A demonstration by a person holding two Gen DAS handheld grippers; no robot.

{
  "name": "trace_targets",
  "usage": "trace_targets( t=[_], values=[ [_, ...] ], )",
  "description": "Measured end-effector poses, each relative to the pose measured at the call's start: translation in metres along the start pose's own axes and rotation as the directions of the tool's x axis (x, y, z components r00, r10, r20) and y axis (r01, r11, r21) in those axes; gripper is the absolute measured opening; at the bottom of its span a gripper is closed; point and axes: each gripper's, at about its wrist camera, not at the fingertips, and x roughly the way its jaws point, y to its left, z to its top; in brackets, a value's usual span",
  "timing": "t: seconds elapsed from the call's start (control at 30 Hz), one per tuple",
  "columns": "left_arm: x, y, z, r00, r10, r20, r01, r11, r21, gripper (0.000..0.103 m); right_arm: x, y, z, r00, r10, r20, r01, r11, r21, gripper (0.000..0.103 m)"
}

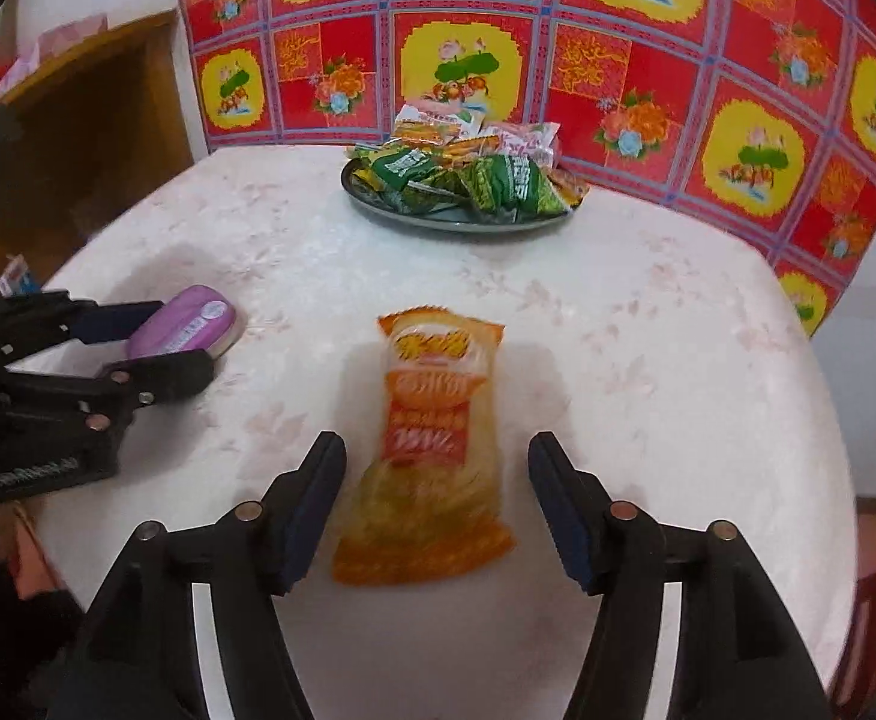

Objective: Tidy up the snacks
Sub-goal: 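Grasp the purple tin box with the left tool while the right tool grasps the orange rice-cracker bag, then carry the purple tin and rice-cracker bag over the plate with both tools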

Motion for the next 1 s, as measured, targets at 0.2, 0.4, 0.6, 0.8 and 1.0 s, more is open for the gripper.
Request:
trace_targets(
  t=[0.2,0.4,0.6,0.8,1.0],
  values=[
    [-0.007,0.007,-0.013,0.996,-0.021,0.089,0.024,0.999,-0.034,0.052,-0.003,-0.004,-0.005,0.995,0.033,0.089,-0.034,0.999,0.015,0.041],
    [-0.011,0.006,-0.019,0.994,-0.016,0.105,0.019,1.000,-0.024,0.052,-0.002,0.004,-0.005,0.996,0.031,0.083,-0.030,1.000,-0.009,0.045],
    [-0.010,0.005,-0.020,0.994,-0.017,0.107,0.018,1.000,-0.013,0.052,0.012,0.001,0.014,1.000,0.015,0.000,-0.015,1.000,-0.002,0.057],
    [-0.014,0.007,-0.017,0.994,-0.053,0.094,0.054,0.998,-0.014,0.052,-0.001,0.002,0.005,0.996,0.054,0.071,-0.054,0.999,-0.002,0.038],
    [-0.042,0.005,0.006,0.992,-0.022,0.122,0.022,1.000,0.009,0.052,-0.041,0.009,0.019,0.986,0.063,0.154,-0.056,0.997,-0.050,0.038]
  ],
)
